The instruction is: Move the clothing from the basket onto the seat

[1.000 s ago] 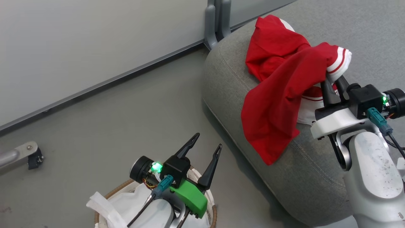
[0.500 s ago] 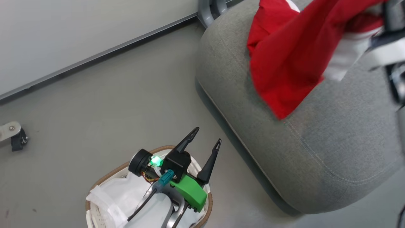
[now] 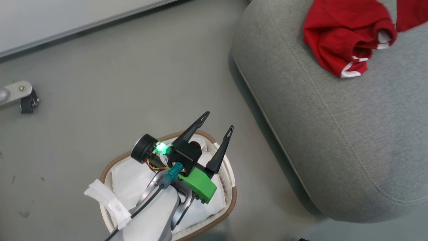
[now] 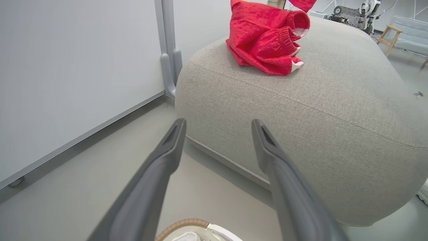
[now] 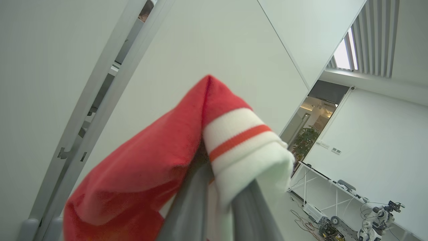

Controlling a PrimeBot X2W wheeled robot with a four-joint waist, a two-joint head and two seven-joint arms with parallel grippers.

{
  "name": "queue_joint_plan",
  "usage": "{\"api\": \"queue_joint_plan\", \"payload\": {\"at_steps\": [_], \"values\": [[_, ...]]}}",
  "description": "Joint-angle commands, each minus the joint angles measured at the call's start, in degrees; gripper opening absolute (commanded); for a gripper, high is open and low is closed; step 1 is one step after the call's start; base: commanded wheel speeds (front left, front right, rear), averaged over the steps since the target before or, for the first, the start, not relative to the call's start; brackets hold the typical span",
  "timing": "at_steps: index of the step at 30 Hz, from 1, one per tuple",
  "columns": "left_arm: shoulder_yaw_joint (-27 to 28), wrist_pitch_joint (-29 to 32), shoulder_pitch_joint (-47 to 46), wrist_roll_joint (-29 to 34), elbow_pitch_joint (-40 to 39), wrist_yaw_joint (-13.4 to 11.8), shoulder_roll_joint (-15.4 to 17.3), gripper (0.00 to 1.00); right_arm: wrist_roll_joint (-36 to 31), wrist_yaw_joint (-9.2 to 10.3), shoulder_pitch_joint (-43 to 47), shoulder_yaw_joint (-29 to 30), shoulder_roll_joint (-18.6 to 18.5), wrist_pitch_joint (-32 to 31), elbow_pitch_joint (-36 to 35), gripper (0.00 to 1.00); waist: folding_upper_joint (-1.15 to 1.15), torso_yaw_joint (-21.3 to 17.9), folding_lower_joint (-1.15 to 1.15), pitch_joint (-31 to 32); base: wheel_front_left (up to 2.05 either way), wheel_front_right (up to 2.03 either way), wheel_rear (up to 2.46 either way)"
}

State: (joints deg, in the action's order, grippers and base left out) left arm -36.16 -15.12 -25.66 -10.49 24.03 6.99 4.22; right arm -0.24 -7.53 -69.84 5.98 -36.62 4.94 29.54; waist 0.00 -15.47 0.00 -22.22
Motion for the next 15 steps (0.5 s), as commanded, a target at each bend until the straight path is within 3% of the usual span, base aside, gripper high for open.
{"api": "queue_joint_plan", "payload": {"at_steps": [1, 8, 15], "values": [[0.01, -0.04, -1.51, 0.35, -0.37, 0.11, 0.32, 1.0, -0.76, 0.08, 0.15, 0.29, 0.36, 0.77, 1.87, 0.0, 0.0, 3.44, 0.0, -4.5, 0.0, 0.0, 0.0], [0.05, -0.04, -4.06, 1.47, -0.75, -0.12, 0.87, 1.0, -4.17, 0.08, 4.2, 5.47, 4.51, 6.58, 12.99, 0.0, 0.0, 5.23, 0.0, -9.15, 0.0, 0.0, 0.0], [0.19, -0.04, -4.62, 1.96, -0.59, -0.69, 1.6, 1.0, -7.57, 0.08, 8.59, 8.42, 10.75, 9.84, 21.04, 0.0, 0.0, 4.57, 0.0, -11.21, 0.0, 0.0, 0.0]]}}
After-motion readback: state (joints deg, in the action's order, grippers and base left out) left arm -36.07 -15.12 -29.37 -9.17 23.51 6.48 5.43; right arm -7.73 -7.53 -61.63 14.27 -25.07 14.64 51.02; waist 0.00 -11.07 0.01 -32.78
